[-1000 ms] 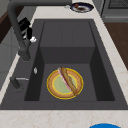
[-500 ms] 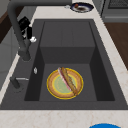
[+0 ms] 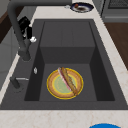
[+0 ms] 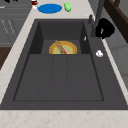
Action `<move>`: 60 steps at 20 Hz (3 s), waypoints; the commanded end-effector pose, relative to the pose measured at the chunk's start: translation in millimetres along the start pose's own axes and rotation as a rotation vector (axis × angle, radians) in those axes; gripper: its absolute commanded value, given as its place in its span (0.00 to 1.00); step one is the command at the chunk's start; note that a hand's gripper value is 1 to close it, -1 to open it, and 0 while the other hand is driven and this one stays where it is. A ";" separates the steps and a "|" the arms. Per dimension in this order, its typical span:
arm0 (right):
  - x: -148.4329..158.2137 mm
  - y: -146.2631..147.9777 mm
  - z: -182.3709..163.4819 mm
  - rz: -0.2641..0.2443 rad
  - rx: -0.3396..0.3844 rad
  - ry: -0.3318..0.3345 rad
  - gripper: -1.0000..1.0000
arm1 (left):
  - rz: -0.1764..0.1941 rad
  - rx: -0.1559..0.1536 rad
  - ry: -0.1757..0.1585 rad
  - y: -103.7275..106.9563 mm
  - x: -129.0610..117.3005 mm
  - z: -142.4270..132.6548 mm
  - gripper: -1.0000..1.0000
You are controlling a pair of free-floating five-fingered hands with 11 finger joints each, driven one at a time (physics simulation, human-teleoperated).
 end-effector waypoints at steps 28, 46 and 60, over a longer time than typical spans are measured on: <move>27.5 -18.3 -2.3 0.048 0.054 0.128 1.00 | 0.000 0.000 0.000 0.0 0.0 0.0 0.50; 60.9 -44.7 -2.1 0.216 0.283 0.350 1.00 | 0.000 0.000 0.000 0.0 0.0 0.0 0.50; 80.8 -22.8 -1.9 0.359 0.254 0.677 0.00 | 0.000 0.000 0.000 0.0 0.0 0.0 0.50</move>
